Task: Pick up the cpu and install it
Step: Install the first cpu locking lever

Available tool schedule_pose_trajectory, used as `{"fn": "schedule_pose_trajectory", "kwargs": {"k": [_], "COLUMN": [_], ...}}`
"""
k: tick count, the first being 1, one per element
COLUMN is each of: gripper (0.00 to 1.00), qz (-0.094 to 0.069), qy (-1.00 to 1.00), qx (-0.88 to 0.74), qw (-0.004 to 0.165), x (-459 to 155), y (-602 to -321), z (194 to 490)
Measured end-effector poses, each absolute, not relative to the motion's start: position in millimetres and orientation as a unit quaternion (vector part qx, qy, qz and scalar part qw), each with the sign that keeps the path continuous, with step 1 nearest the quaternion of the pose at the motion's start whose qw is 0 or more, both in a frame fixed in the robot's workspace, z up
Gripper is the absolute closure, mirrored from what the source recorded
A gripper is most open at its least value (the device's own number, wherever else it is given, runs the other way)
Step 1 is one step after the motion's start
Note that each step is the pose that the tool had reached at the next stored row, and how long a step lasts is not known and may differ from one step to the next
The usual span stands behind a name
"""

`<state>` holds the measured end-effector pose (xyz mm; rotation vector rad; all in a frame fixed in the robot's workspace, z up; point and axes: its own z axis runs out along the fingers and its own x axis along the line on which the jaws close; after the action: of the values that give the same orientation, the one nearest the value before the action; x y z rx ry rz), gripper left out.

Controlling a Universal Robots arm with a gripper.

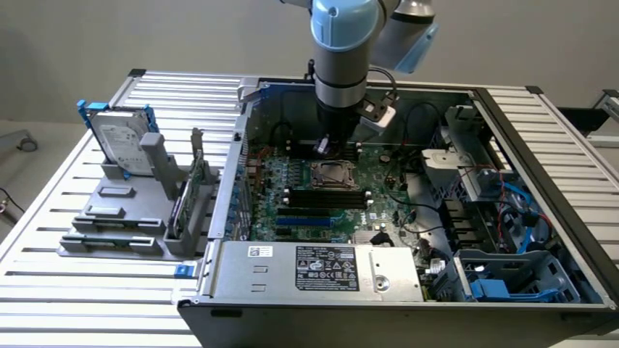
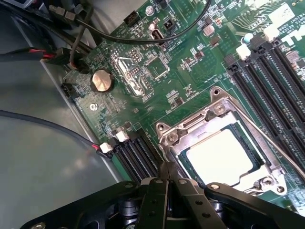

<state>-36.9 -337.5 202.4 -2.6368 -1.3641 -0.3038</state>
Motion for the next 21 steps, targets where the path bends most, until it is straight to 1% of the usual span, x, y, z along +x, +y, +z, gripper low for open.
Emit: {"fn": "schedule_pose_trajectory", "kwargs": {"k": [11, 21], "gripper": [0.89, 0.89], "qz": [-0.101, -0.101], "qy": [-0.456, -0.455], "qx": [-0.881, -0.881], "qw": [0.080, 0.080], "x": [-58, -66], "y": [-356, -378], "z": [209, 230]}}
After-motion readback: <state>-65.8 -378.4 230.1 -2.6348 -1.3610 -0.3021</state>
